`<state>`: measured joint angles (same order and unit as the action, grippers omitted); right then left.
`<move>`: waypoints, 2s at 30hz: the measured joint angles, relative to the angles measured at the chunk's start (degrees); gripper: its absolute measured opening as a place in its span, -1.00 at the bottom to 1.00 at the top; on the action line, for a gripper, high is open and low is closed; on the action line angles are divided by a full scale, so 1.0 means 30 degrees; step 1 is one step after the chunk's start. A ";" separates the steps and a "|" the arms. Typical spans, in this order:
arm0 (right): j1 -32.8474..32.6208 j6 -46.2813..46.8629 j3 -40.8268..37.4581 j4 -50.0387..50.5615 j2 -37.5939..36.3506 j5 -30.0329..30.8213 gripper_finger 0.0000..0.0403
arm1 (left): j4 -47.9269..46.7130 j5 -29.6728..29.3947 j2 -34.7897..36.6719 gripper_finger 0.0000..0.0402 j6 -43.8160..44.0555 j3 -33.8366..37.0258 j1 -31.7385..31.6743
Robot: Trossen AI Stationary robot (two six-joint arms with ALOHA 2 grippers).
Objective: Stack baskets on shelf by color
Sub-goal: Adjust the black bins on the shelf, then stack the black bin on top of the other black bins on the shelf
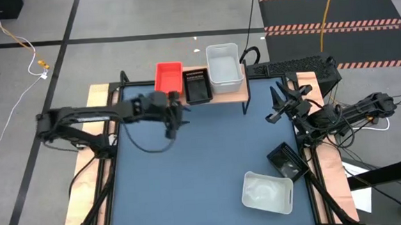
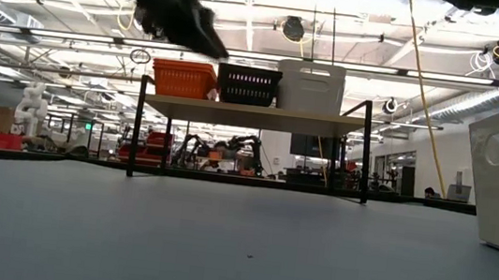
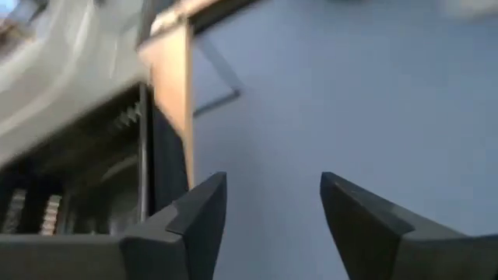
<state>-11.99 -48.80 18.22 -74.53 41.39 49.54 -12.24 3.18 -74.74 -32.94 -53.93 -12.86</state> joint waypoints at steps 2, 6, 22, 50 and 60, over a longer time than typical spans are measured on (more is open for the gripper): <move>0.0000 0.0017 0.0000 0.0069 -0.0007 0.0000 -0.46 | 0.0606 -0.2992 -0.1033 -0.04 0.0172 0.0000 0.0605; 0.0000 0.0036 0.0000 0.0095 -0.0007 0.0015 -0.46 | 0.0985 -0.6387 -0.2359 -0.09 -0.0282 0.0000 0.0992; 0.0000 0.0029 0.0000 0.0142 -0.0007 0.0044 -0.46 | 0.3193 -0.6789 -0.2688 -0.09 0.0269 0.0000 -0.0713; -0.0415 0.2047 0.0000 0.1641 0.0014 -0.0095 -0.46 | 0.7986 -0.2032 -0.3609 -0.09 -0.1120 -0.0015 0.2431; -0.0415 0.2718 0.0702 0.4147 0.0276 -0.1624 -0.46 | 1.3511 0.3099 -1.0422 -0.10 -0.1334 -0.3442 0.2584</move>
<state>-13.23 -40.64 20.32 -62.09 42.21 44.67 28.29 12.48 -106.01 -36.94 -64.26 -5.11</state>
